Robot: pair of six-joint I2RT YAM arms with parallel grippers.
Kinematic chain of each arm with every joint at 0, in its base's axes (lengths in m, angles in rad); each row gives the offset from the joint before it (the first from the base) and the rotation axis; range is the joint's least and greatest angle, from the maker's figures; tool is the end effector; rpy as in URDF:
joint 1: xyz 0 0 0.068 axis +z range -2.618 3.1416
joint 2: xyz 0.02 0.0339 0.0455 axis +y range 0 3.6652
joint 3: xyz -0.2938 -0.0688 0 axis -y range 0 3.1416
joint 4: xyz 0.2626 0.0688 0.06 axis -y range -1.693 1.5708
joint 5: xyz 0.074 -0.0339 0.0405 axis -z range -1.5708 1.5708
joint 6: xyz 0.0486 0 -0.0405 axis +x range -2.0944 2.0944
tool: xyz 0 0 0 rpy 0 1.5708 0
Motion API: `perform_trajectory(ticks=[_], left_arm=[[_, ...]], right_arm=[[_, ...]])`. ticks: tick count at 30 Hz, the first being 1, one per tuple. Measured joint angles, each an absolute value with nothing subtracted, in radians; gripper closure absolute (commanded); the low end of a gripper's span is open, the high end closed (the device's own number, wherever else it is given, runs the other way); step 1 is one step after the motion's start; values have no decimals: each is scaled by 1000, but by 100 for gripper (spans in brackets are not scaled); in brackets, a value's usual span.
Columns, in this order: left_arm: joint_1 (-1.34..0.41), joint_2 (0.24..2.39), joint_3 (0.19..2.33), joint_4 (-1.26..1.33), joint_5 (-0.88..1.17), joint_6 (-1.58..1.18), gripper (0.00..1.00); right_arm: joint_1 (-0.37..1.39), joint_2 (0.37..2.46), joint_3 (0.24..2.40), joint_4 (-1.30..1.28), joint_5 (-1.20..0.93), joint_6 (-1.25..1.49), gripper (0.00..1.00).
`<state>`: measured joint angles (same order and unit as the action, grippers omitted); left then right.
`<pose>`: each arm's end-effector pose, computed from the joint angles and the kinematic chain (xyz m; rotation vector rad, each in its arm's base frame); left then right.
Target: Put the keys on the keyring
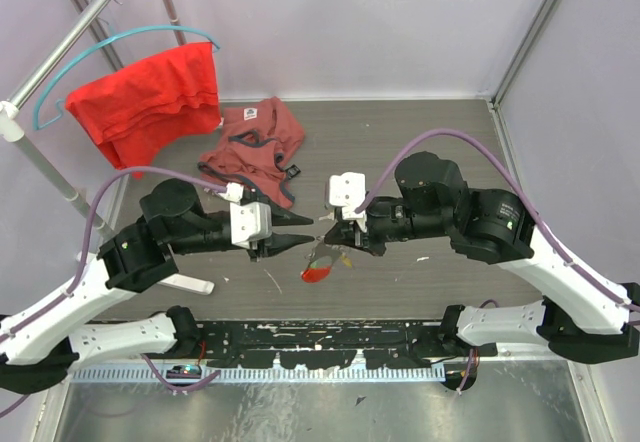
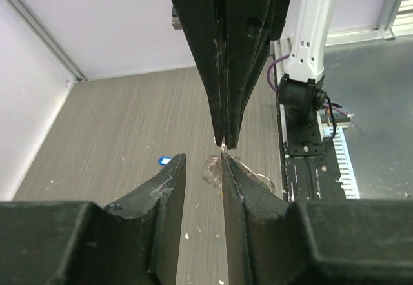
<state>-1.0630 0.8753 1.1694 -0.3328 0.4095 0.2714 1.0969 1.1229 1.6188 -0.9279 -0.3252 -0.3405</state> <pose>0.0726 -0.1703 0.4680 1.2848 1.0964 -0.9317 0.0794 0.1888 0.5058 -1.5195 1.4084 0.8011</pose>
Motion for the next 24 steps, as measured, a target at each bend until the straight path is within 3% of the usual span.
perform_trajectory(ticks=[24], left_arm=[[-1063,928,1192,-386,465,287,68]], right_arm=[[1097,1122,1627,-965,-328,-366,99]])
